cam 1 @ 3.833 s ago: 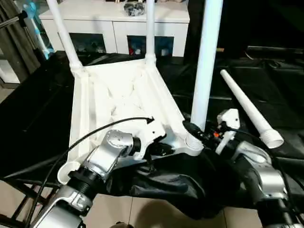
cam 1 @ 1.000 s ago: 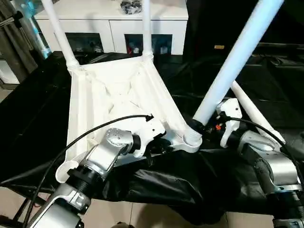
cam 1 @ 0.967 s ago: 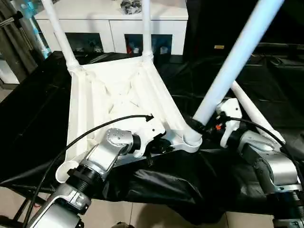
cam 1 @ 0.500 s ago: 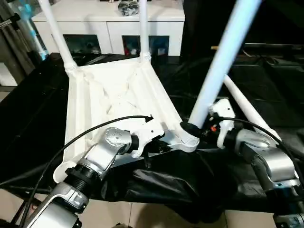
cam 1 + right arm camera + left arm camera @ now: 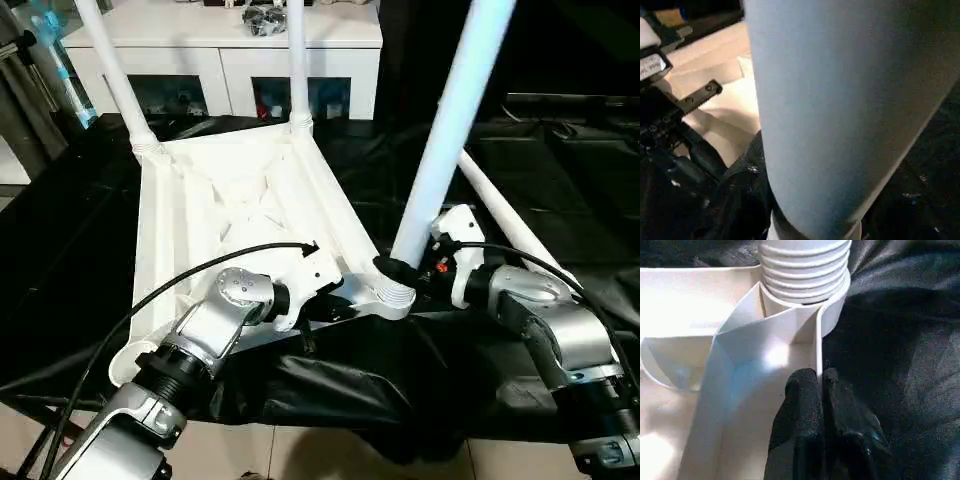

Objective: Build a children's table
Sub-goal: Insert table leg to table base

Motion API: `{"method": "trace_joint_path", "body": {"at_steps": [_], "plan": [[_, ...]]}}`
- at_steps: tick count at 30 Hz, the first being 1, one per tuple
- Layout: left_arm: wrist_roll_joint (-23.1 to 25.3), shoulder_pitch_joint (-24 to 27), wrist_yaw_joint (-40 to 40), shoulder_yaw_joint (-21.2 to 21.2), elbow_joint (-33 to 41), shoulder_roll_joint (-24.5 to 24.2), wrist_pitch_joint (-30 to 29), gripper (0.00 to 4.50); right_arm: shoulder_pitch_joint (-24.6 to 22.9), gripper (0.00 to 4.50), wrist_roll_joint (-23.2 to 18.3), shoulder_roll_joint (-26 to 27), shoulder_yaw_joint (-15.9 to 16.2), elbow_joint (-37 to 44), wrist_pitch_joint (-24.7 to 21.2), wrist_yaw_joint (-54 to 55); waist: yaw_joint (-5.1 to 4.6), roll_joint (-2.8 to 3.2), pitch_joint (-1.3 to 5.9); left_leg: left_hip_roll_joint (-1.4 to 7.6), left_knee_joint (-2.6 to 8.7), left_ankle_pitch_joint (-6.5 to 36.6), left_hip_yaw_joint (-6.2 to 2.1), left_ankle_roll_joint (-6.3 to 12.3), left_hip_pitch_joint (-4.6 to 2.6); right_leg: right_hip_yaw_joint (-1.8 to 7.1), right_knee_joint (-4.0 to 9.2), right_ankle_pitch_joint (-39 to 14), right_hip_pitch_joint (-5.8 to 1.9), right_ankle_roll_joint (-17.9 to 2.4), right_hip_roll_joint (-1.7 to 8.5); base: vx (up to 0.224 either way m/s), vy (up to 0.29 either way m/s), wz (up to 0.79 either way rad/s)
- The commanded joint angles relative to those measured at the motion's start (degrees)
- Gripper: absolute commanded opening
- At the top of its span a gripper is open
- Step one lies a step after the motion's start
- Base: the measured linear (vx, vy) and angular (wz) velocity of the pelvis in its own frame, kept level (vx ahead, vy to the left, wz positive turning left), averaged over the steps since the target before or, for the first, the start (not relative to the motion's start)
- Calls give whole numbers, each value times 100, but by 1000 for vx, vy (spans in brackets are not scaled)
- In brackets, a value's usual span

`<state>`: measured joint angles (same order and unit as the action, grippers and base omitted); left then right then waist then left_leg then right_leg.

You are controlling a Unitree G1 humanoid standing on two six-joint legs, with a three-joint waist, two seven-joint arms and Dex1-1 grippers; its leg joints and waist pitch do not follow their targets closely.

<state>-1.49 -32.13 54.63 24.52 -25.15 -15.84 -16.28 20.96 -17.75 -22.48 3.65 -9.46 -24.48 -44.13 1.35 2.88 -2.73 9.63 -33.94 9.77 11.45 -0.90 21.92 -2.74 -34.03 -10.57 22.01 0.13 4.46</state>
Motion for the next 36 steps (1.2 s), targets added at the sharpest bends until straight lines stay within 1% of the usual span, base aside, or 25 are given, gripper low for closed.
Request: {"method": "trace_joint_path", "body": {"at_steps": [1, 2, 3, 4, 5, 6, 7, 9, 10, 13, 14, 15, 16, 18, 20, 21, 22, 25, 26, 28, 29, 30, 31, 35, 36], "plan": [[51, 1, 138, 28, -80, -51, -97, 0, -186, 188, 5, 0, -212, -288, -55, 189, 8, -40, 329, 341, 429, 1950, -198, -8, -153, 228, 508, -1974, -117, -1150, 391, 0, 0, 0], [63, -1, 125, 18, -84, -53, -94, 0, -301, 188, -69, 35, -357, -317, 27, 242, 15, -20, 330, 340, 429, 1959, -204, -17, -154, 227, 501, -1964, -121, -1155, 393, 0, 0, 0], [69, -6, 113, 10, -98, -51, -91, 0, -360, 188, -94, 53, -417, -323, 73, 265, 20, -39, 329, 339, 433, 1964, -200, -10, -144, 226, 508, -1965, -126, -1150, 394, 0, 0, 0], [77, -14, 97, 2, -118, -49, -85, 0, -425, 188, -117, 74, -479, -324, 126, 289, 28, -19, 327, 340, 437, 2002, -198, -22, -157, 225, 520, -1989, -115, -1136, 391, 0, 0, 0], [82, -17, 95, 2, -123, -51, -83, 0, -483, 188, -141, 81, -510, -297, 127, 290, 36, -5, 329, 340, 442, 2004, -211, -35, -152, 220, 508, -1985, -125, -1138, 394, 0, 0, 0], [87, -18, 96, 3, -123, -54, -82, 0, -526, 188, -159, 83, -526, -270, 115, 286, 31, -15, 327, 340, 446, 2013, -208, -37, -149, 218, 514, -1989, -126, -1131, 388, 0, 0, 0], [93, -25, 87, 0, -132, -56, -75, 0, -620, 188, -166, 81, -525, -186, 108, 289, 34, -4, 325, 336, 447, 2034, -212, -40, -152, 217, 510, -2031, -123, -1124, 388, 0, 0, 0], [103, -32, 80, -3, -144, -56, -67, 0, -715, 188, -153, 69, -498, -92, 113, 288, 36, -16, 322, 336, 448, 2038, -207, -38, -147, 222, 525, -2073, -124, -1089, 389, 0, 0, 0], [126, -53, 51, -15, -167, -52, -49, 0, -906, 188, -88, 66, -399, 146, 144, 312, 56, -17, 327, 344, 449, 2022, -204, -38, -167, 230, 532, -2071, -109, -1063, 389, 0, 0, 0], [131, -58, 63, -12, -169, -51, -44, 0, -995, 188, -41, 76, -293, 293, 148, 306, 63, -16, 337, 345, 459, 1949, -209, -31, -143, 228, 503, -1913, -126, -1086, 386, 0, 0, 0], [133, -61, 107, 5, -165, -63, -30, 0, -1005, 188, 2, 93, -186, 362, 131, 303, 70, 62, 337, 345, 460, 1944, -217, -38, -147, 227, 492, -1859, -122, -1105, 392, 0, 0, 0], [134, -62, 120, 10, -163, -67, -26, 0, -1007, 188, 14, 98, -156, 380, 127, 302, 52, 28, 330, 343, 463, 1968, -207, -35, -143, 224, 511, -1854, -118, -1098, 377, 0, 0, 0], [135, -65, 144, 17, -165, -71, -17, 0, -998, 188, 30, 103, -112, 393, 125, 305, 46, 17, 328, 334, 464, 2006, -210, -31, -139, 222, 509, -1898, -127, -1098, 381, 0, 0, 0], [145, -62, 214, 55, -150, -85, 24, 0, -832, 188, 186, 93, 110, 322, 119, 274, 39, 22, 321, 329, 460, 2066, -215, -31, -137, 222, 528, -2150, -120, -1047, 395, 0, 0, 0], [151, -52, 244, 74, -121, -93, 27, 0, -706, 188, 246, 76, 237, 257, 59, 225, 25, 32, 321, 332, 464, 2104, -222, -61, -145, 222, 532, -2245, -112, -1017, 390, 0, 0, 0], [153, -52, 245, 75, -115, -93, 25, 0, -664, 188, 260, 71, 271, 229, 35, 210, 14, -23, 319, 332, 463, 2124, -216, -57, -144, 222, 536, -2274, -108, -1016, 386, 0, 0, 0], [152, -51, 249, 71, -107, -91, 14, 0, -598, 188, 280, 50, 338, 172, -5, 147, 13, 9, 309, 332, 468, 2174, -226, -68, -146, 220, 537, -2381, -107, -1006, 395, 0, 0, 0], [158, -48, 265, 64, -102, -88, 9, 0, -519, 188, 331, -11, 481, 89, -46, -11, -1, 18, 304, 339, 473, 2285, -237, -113, -157, 221, 552, -2511, -91, -946, 392, 0, 0, 0], [158, -44, 274, 61, -101, -88, 8, 0, -474, 188, 383, -53, 583, 17, -28, -133, -5, 16, 305, 336, 471, 2323, -233, -124, -163, 223, 558, -2533, -84, -938, 392, 0, 0, 0], [156, -37, 285, 61, -94, -93, 7, 0, -434, 188, 423, -72, 651, -67, 25, -222, -1, 17, 308, 339, 470, 2297, -233, -119, -160, 230, 555, -2467, -84, -955, 396, 0, 0, 0], [145, -18, 311, 62, -64, -109, 11, 0, -384, 188, 445, -80, 714, -162, 97, -354, -14, -108, 315, 337, 463, 2244, -215, -76, -142, 231, 562, -2425, -90, -969, 393, 0, 0, 0], [143, -14, 315, 62, -58, -112, 10, 0, -379, 188, 447, -80, 721, -170, 106, -370, 10, -54, 321, 341, 463, 2189, -236, -67, -138, 234, 525, -2400, -104, -990, 414, 0, 0, 0], [108, 11, 385, 64, -5, -138, 23, 0, -343, 188, 447, -101, 788, -240, 163, -522, 13, -24, 316, 345, 462, 2173, -220, -57, -148, 237, 544, -2394, -82, -992, 409, 0, 0, 0], [20, 52, 588, 82, 88, -174, 143, 0, -335, 188, 457, -160, 905, -322, 409, -825, 12, -34, 329, 355, 481, 2181, -228, -70, -137, 234, 518, -2120, -105, -1049, 395, 0, 0, 0], [-21, 73, 716, 101, 128, -192, 290, 0, -342, 188, 407, -170, 903, -333, 458, -961, 15, -36, 334, 356, 480, 2174, -225, -62, -140, 235, 512, -2062, -105, -1065, 392, 0, 0, 0]]}}
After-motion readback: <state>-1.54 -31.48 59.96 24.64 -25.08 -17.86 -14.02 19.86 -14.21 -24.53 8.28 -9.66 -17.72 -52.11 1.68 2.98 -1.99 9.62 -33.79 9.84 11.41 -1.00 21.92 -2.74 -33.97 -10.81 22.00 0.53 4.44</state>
